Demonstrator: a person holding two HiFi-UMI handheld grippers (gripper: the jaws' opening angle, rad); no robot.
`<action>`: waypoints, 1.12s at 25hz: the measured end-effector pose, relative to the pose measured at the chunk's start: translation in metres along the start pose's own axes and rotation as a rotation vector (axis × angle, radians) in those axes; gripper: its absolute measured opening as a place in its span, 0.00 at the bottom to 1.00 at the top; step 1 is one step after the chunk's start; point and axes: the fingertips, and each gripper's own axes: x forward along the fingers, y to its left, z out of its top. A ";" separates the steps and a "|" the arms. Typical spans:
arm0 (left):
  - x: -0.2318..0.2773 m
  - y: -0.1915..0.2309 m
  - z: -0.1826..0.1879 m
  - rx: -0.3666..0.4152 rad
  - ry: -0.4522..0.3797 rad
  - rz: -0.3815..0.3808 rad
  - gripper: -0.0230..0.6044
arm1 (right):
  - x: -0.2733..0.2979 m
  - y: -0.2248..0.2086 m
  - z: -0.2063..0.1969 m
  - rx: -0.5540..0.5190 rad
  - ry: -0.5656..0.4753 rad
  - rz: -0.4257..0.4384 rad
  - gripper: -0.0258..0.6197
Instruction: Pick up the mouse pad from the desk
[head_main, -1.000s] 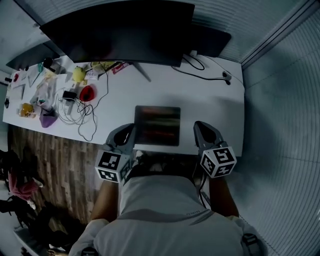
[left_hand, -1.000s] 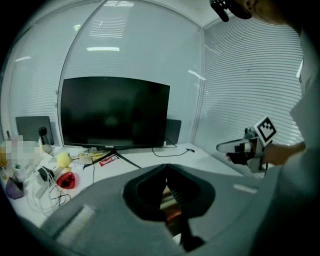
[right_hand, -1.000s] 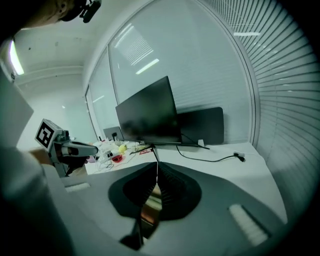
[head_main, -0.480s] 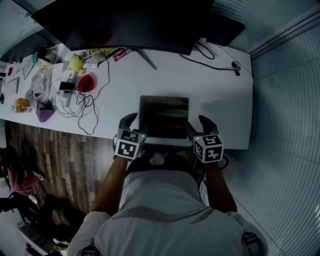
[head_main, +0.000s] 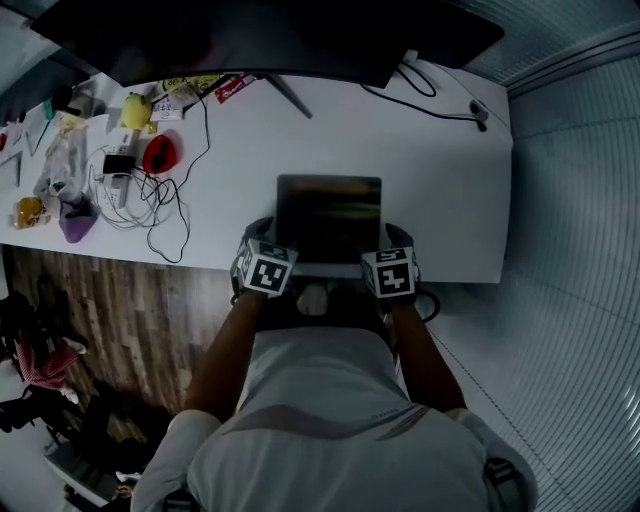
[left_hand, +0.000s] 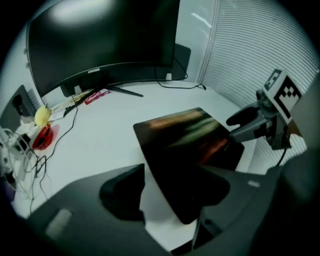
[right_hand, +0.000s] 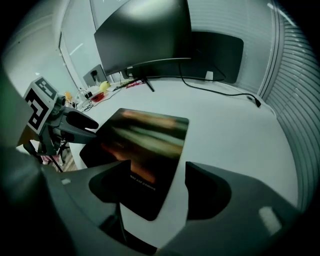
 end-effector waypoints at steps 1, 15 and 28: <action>0.003 0.001 -0.002 -0.020 0.009 0.005 0.46 | 0.003 0.000 -0.003 0.014 0.011 0.002 0.58; 0.010 -0.011 0.003 -0.066 0.043 0.027 0.49 | 0.013 0.009 -0.005 -0.002 0.018 -0.041 0.48; 0.003 -0.040 0.003 -0.026 0.002 0.017 0.14 | 0.006 0.037 -0.003 -0.051 -0.037 -0.010 0.15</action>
